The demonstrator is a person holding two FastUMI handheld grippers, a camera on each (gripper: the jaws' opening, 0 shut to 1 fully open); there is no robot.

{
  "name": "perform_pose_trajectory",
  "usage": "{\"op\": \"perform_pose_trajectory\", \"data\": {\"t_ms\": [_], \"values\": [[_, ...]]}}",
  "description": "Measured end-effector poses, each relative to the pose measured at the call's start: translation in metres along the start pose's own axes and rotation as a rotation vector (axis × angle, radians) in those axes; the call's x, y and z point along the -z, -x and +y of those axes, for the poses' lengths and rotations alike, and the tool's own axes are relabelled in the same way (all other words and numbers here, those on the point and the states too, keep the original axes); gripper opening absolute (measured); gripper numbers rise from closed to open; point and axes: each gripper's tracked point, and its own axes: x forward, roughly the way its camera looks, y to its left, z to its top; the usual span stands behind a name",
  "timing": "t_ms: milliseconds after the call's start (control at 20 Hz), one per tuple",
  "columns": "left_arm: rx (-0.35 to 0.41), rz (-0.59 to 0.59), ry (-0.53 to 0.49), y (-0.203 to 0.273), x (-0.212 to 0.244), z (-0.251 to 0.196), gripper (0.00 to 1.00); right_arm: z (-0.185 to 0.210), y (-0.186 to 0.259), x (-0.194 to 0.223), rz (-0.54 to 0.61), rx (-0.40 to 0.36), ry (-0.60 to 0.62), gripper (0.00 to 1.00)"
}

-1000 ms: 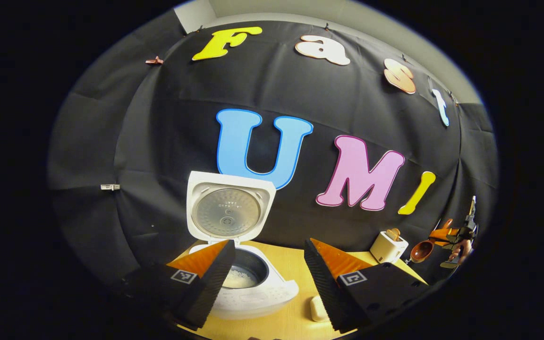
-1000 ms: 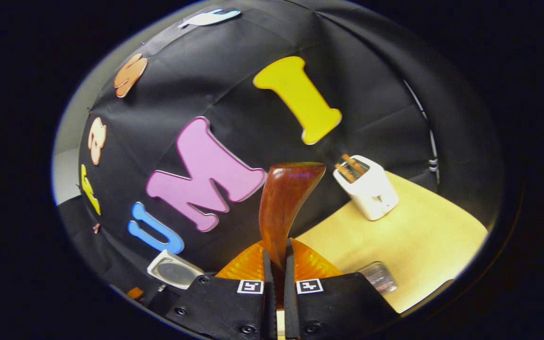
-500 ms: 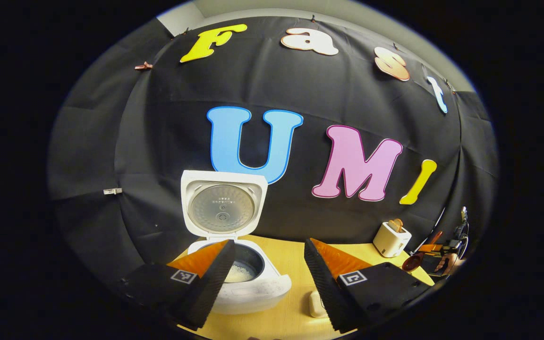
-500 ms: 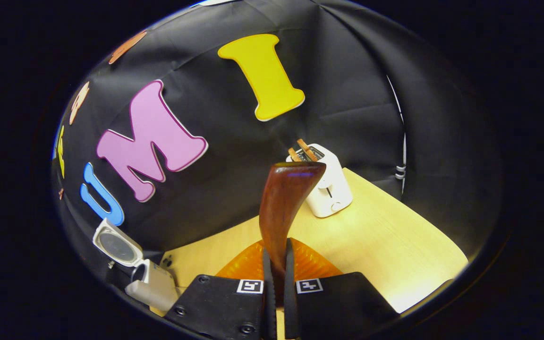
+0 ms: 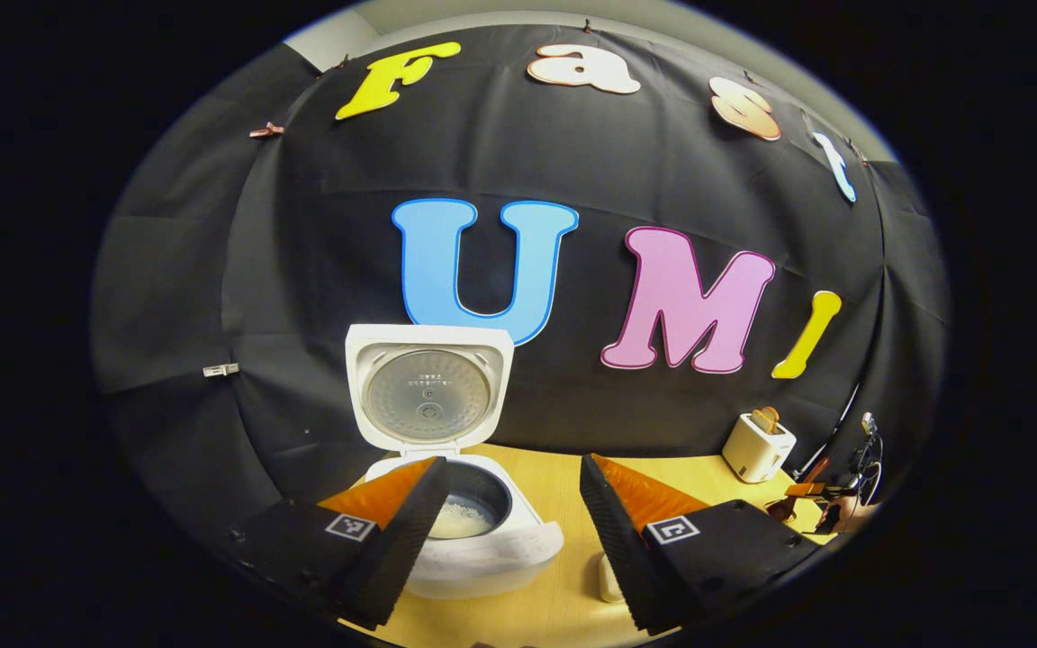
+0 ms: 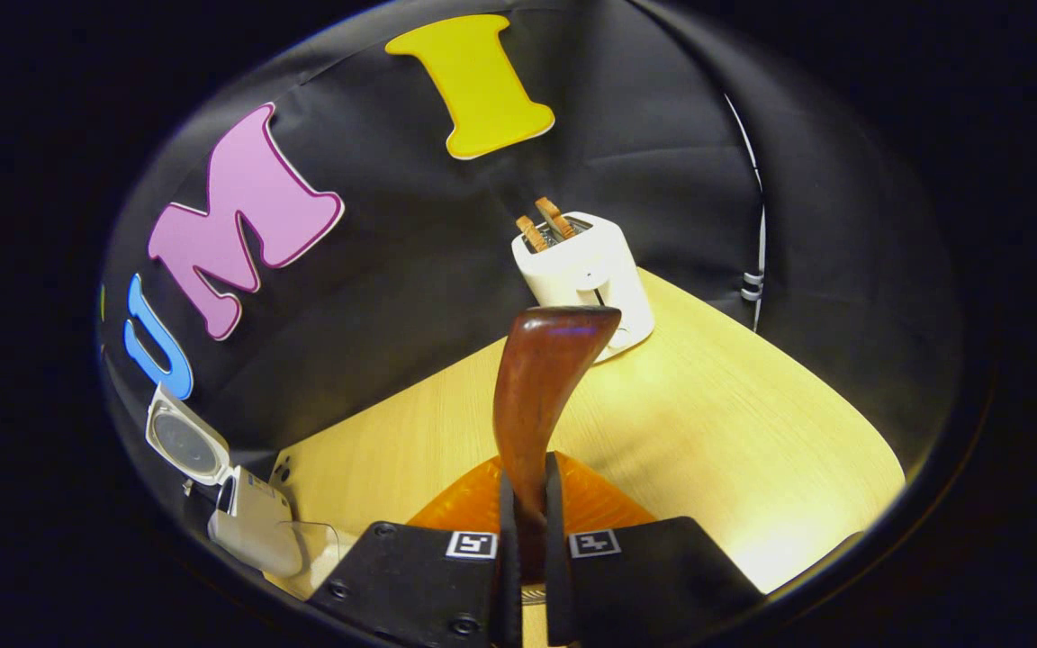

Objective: Close the left gripper, press the button to open the rice cooker; take a wooden spoon from the chopstick holder with the right hand, scoop a spoonful of rice and pour it into the rice cooker, then put the wooden spoon back into the chopstick holder.

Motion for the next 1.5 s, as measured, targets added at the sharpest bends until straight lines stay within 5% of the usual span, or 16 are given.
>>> {"op": "perform_pose_trajectory", "data": {"t_ms": [600, 650, 700, 750, 800, 900, 950, 1000, 1150, 1500], "values": [[0.047, -0.04, 0.03, -0.016, -0.006, 0.001, 0.93, 0.01, 0.06, -0.05, -0.093, 0.063, 0.105, 0.31], [0.053, -0.044, 0.033, -0.017, -0.006, 0.0, 0.93, 0.014, 0.067, -0.054, -0.105, 0.064, 0.12, 0.21], [0.06, -0.05, 0.033, -0.018, -0.008, 0.0, 0.93, 0.018, 0.073, -0.057, -0.113, 0.058, 0.127, 0.21], [0.068, -0.054, 0.034, -0.02, -0.007, 0.0, 0.93, 0.02, 0.076, -0.057, -0.109, 0.055, 0.132, 0.33], [0.074, -0.057, 0.038, -0.021, -0.009, 0.0, 0.93, 0.018, 0.077, -0.056, -0.106, 0.063, 0.14, 0.22], [0.08, -0.062, 0.044, -0.023, -0.01, 0.002, 0.93, 0.017, 0.077, -0.052, -0.094, 0.075, 0.141, 0.34], [0.085, -0.065, 0.046, -0.023, -0.01, 0.002, 0.93, 0.019, 0.078, -0.052, -0.098, 0.077, 0.139, 0.22], [0.088, -0.066, 0.045, -0.022, -0.011, 0.002, 0.93, 0.021, 0.078, -0.052, -0.102, 0.078, 0.139, 0.38], [0.085, -0.071, 0.047, -0.018, -0.012, 0.009, 0.93, 0.025, 0.083, -0.063, -0.136, 0.082, 0.133, 0.37], [0.071, -0.113, 0.061, -0.018, -0.026, 0.024, 0.93, 0.088, 0.132, -0.112, -0.264, -0.01, 0.184, 0.37]]}}
